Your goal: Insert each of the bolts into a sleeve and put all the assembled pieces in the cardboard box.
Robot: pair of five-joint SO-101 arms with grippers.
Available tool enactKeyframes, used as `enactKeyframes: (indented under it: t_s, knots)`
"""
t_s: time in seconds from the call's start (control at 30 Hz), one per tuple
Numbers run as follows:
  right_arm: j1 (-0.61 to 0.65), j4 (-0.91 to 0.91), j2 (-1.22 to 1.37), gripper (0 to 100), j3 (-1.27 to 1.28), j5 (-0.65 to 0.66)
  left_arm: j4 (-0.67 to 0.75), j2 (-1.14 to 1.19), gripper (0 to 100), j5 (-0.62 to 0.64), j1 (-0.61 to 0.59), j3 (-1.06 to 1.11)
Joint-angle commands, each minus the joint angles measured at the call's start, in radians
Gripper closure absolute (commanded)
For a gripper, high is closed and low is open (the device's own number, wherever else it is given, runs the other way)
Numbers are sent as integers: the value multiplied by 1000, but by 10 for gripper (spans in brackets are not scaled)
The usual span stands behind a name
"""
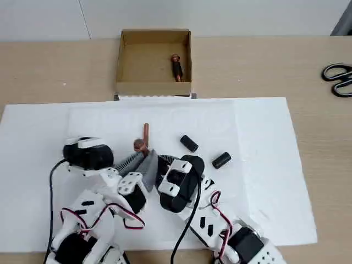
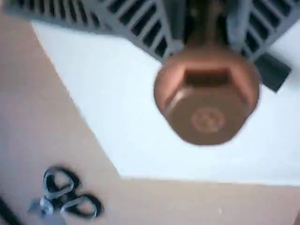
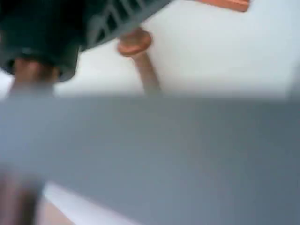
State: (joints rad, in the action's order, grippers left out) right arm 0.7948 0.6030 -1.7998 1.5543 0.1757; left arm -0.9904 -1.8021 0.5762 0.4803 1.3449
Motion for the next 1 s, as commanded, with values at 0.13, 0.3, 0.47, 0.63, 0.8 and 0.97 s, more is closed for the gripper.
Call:
enactKeyframes:
  t_s: [0.13,0.3,0.47,0.63,0.8,0.97]
  knots:
    - [-36,-39,-10,995,-44,23,-78,-3,994,-80,38,-8]
    - [-36,-39,-10,995,-44,21,-81,-3,993,-80,35,-7]
    - [-36,-39,-10,995,-37,20,-81,-3,992,-80,34,-5]
    - [-36,-39,-10,995,-35,18,-75,-3,930,-80,-2,-5]
    - [-36,-39,-10,995,-35,17,-81,-2,801,-80,-5,-5]
    - [-36,-39,-10,995,-34,17,-81,-2,797,-80,-5,-8]
